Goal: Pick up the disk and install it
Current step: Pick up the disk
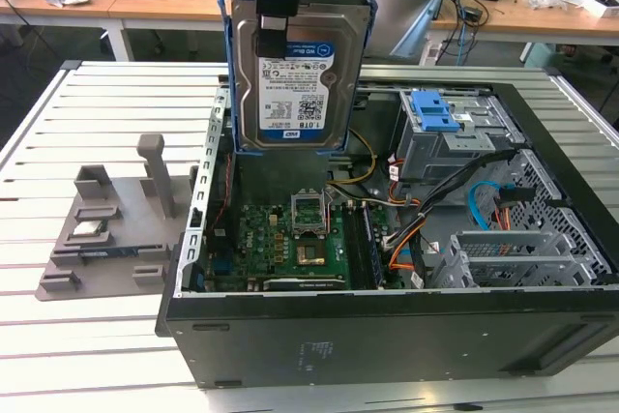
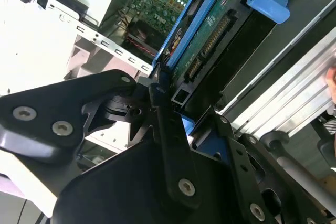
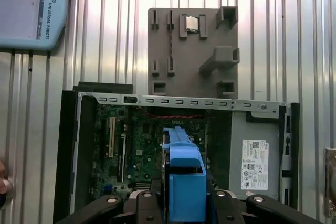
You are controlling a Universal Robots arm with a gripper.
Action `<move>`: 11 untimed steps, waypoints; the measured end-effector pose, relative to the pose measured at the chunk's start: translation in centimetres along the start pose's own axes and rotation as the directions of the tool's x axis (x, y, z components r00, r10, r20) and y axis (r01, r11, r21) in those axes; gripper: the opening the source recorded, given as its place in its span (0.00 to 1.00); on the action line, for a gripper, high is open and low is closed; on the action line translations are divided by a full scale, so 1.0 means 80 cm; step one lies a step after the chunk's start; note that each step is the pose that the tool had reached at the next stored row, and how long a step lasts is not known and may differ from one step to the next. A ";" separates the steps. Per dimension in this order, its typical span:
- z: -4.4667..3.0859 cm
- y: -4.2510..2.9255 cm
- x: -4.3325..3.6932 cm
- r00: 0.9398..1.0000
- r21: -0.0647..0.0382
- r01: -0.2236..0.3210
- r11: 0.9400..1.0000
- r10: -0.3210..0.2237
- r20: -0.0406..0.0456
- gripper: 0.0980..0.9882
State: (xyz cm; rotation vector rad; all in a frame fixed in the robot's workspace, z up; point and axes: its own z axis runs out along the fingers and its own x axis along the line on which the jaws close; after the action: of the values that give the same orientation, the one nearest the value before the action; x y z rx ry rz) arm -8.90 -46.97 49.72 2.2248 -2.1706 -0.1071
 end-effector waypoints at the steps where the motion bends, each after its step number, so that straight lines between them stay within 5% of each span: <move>1: 0.0001 0.0000 0.002 1.000 0.000 0.000 1.000 0.000 0.000 0.30; 11: 0.0007 0.0005 0.023 1.000 0.000 0.000 1.000 0.000 -0.001 0.30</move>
State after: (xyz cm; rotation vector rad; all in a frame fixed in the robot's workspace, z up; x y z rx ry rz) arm -8.90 -48.79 49.62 2.2244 -2.1702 -0.1063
